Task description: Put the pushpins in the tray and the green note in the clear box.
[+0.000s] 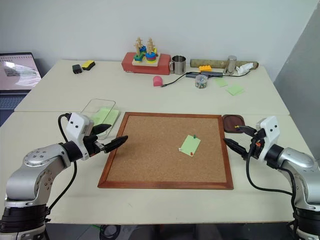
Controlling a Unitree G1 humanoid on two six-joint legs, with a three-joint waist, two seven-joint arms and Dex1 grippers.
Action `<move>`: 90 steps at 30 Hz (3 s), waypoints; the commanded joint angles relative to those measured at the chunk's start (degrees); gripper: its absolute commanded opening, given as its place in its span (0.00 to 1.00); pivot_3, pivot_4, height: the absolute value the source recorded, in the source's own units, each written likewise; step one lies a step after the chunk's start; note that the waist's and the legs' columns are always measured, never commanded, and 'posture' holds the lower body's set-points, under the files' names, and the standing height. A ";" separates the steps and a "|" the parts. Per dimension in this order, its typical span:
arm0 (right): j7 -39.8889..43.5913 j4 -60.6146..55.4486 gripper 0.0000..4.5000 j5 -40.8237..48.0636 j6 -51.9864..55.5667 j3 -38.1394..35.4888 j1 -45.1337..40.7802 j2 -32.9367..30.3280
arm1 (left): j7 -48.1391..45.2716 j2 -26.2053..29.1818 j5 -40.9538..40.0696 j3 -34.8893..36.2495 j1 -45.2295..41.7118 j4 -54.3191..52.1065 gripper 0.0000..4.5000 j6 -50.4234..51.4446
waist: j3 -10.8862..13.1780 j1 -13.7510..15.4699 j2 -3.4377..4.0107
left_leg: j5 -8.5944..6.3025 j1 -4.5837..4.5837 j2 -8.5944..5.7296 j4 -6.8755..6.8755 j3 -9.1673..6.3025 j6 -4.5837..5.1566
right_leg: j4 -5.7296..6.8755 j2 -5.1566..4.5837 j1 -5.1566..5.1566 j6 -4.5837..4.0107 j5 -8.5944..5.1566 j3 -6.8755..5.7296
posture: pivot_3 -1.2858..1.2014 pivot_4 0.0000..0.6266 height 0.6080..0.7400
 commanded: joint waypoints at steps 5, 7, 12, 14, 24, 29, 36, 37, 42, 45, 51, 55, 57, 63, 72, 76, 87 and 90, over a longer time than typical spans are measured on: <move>-0.60 -1.37 1.00 0.22 -1.71 -0.18 -0.76 -0.60 | 0.14 0.31 -2.23 -0.22 -2.00 -1.07 0.99 0.94 | 0.00 0.02 0.00 | 0.00 -0.01 0.00 0.00 -0.02 0.00 | 0.00 0.00 0.00 0.00 0.00 -0.01 | 0.52 0.24 1.00; -0.95 -1.69 1.00 0.30 -1.66 -0.16 -0.71 -0.52 | 0.06 0.41 -2.42 -0.21 -2.78 -0.40 0.99 1.07 | 0.00 0.03 0.00 | 0.00 -0.01 0.00 0.01 -0.04 0.00 | 0.01 0.00 0.00 0.00 0.00 -0.03 | 0.52 0.24 1.00; -1.39 -2.12 1.00 0.34 -1.50 0.33 -0.93 -0.61 | 0.13 0.07 -3.41 -0.62 -4.22 0.31 0.99 1.42 | 0.00 0.03 0.00 | 0.00 -0.01 0.00 0.01 -0.05 0.00 | 0.01 0.00 0.00 0.00 0.00 -0.04 | 0.52 0.24 1.00; -1.52 -2.30 1.00 0.38 -1.44 0.63 -1.08 -0.61 | 0.03 0.03 -3.48 -0.85 -4.24 0.22 0.99 1.16 | 0.00 0.03 0.00 | 0.00 -0.02 0.00 0.02 -0.05 0.00 | 0.01 0.00 0.00 0.00 0.00 -0.04 | 0.52 0.24 1.00; -3.51 -2.21 1.00 -1.63 -2.68 5.55 -3.41 1.41 | -1.82 -2.06 -4.03 -3.88 -5.72 0.36 0.81 -1.57 | 0.00 0.03 0.00 | 0.00 -0.02 -0.01 0.02 -0.06 -0.01 | 0.02 0.00 0.00 0.00 0.00 -0.05 | 0.52 0.24 1.00; -5.41 -0.68 1.00 -3.16 -3.95 8.84 -6.43 4.72 | -1.69 -4.57 -2.71 -7.22 -7.74 1.92 0.59 -3.58 | 0.00 0.04 0.00 | 0.01 -0.02 -0.01 0.04 -0.06 -0.01 | 0.04 0.00 0.00 -0.01 0.01 -0.04 | 0.52 0.24 1.00; -8.08 4.69 1.00 -6.93 -7.75 13.56 -10.11 10.47 | -1.07 -6.89 3.36 -14.85 -8.51 7.33 0.31 -8.53 | 0.00 0.03 0.00 | 0.01 -0.01 -0.01 0.03 -0.07 -0.01 | 0.04 0.00 0.00 -0.02 0.02 -0.06 | 0.52 0.24 1.00; -8.48 5.51 1.00 -7.71 -8.58 14.30 -10.40 11.28 | -0.80 -7.37 3.91 -15.73 -8.55 7.94 0.27 -8.71 | -0.01 0.03 0.01 | 0.01 -0.01 -0.01 0.03 -0.08 -0.01 | 0.03 0.00 0.00 -0.02 0.02 -0.06 | 0.52 0.24 1.00; -8.94 8.37 1.00 -9.46 -10.70 15.66 -11.44 13.79 | -0.30 -9.24 5.71 -18.01 -9.22 9.89 0.07 -9.31 | -0.01 0.03 0.01 | 0.01 -0.06 -0.01 0.06 -0.08 -0.02 | 0.06 -0.01 -0.03 -0.03 0.02 -0.07 | 0.52 0.24 1.00; -9.05 9.71 1.00 -10.41 -11.44 16.89 -11.54 14.79 | -0.99 -9.63 6.45 -19.42 -8.90 11.00 0.01 -9.90 | -0.01 0.03 0.01 | 0.01 -0.05 -0.01 0.06 -0.09 -0.01 | 0.06 0.00 -0.02 -0.03 0.02 -0.08 | 0.52 0.24 1.00; -8.59 11.78 1.00 -11.73 -12.24 18.64 -11.80 16.46 | -1.96 -9.33 9.46 -22.52 -8.35 14.12 0.01 -11.12 | -0.01 0.02 0.02 | 0.01 -0.04 -0.01 0.06 -0.10 -0.01 | 0.08 0.00 -0.02 -0.03 0.02 -0.09 | 0.52 0.24 1.00; -9.54 15.54 1.00 -13.53 -13.28 19.74 -13.49 17.76 | -1.02 -9.17 12.35 -24.76 -8.43 15.90 0.01 -10.35 | -0.05 0.02 0.07 | 0.01 0.00 -0.02 0.07 -0.10 -0.01 | 0.09 -0.01 0.02 -0.03 0.02 -0.09 | 0.52 0.24 1.00; -10.29 17.64 1.00 -14.24 -13.54 19.88 -14.61 18.74 | -0.87 -9.63 12.55 -24.73 -8.26 16.09 0.01 -11.65 | -0.08 0.01 0.10 | 0.01 0.08 -0.02 0.08 -0.10 -0.01 | 0.10 -0.01 0.09 -0.05 0.04 -0.09 | 0.52 0.24 1.00; -10.56 21.34 1.00 -16.08 -15.01 20.64 -16.05 20.42 | -0.46 -10.44 12.62 -24.05 -8.66 15.11 0.01 -12.37 | -0.09 0.11 0.12 | 0.02 0.18 -0.02 0.07 -0.13 -0.01 | 0.10 0.00 0.21 -0.07 0.07 -0.13 | 0.52 0.24 1.00; -10.63 22.39 0.74 -15.94 -16.41 19.89 -15.98 21.44 | 0.96 -10.79 12.87 -23.17 -8.72 14.02 0.00 -13.02 | -0.09 0.14 0.12 | 0.02 0.18 -0.03 0.09 -0.17 -0.01 | 0.11 -0.01 0.23 -0.06 0.08 -0.16 | 0.52 0.24 1.00; -10.30 22.55 0.57 -16.29 -17.33 20.12 -15.98 21.23 | 1.19 -10.84 13.02 -23.16 -8.76 14.03 0.00 -13.24 | -0.09 0.14 0.12 | 0.02 0.18 -0.03 0.09 -0.17 -0.01 | 0.10 -0.01 0.23 -0.06 0.08 -0.16 | 0.52 0.24 1.00; -10.06 22.16 0.06 -17.07 -18.52 20.53 -14.99 20.85 | 0.95 -11.19 13.77 -23.29 -10.07 15.23 0.00 -13.90 | -0.09 0.09 0.13 | 0.02 0.18 -0.03 0.09 -0.18 -0.01 | 0.10 -0.01 0.23 -0.06 0.08 -0.17 | 0.52 0.24 1.00; -10.08 22.14 0.01 -17.59 -18.90 20.52 -14.92 20.74 | 0.89 -11.31 14.10 -23.29 -10.31 15.54 0.00 -14.00 | -0.09 0.06 0.13 | 0.02 0.18 -0.02 0.08 -0.19 -0.01 | 0.10 0.00 0.23 -0.07 0.08 -0.17 | 0.52 0.24 1.00</move>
